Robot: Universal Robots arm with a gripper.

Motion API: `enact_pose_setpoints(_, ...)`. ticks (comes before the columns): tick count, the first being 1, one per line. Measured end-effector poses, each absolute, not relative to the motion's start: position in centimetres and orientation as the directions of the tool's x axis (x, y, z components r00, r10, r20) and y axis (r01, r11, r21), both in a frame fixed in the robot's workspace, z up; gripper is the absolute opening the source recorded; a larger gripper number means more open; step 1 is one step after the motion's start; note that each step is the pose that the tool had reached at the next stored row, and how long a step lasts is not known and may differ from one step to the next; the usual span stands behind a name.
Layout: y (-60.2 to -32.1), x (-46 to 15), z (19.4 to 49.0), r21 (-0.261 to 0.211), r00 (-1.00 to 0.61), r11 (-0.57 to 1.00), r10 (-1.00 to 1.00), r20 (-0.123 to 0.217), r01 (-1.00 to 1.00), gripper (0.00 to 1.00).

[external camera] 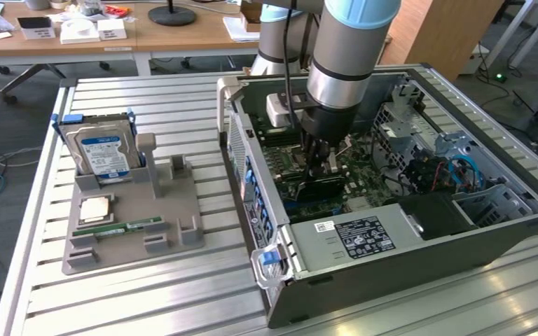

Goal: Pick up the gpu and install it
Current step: 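Press down on the gpu until it lock into place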

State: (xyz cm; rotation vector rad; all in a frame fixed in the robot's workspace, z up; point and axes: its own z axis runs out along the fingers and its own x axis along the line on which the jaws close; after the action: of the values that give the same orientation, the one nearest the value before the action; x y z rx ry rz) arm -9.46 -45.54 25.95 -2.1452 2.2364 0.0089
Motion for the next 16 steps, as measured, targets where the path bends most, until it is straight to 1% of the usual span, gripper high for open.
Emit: enact_pose_setpoints(16,-45.54,-9.53,25.85,-0.025,-0.041,0.042,-0.999,-0.035,-0.999,0.11)
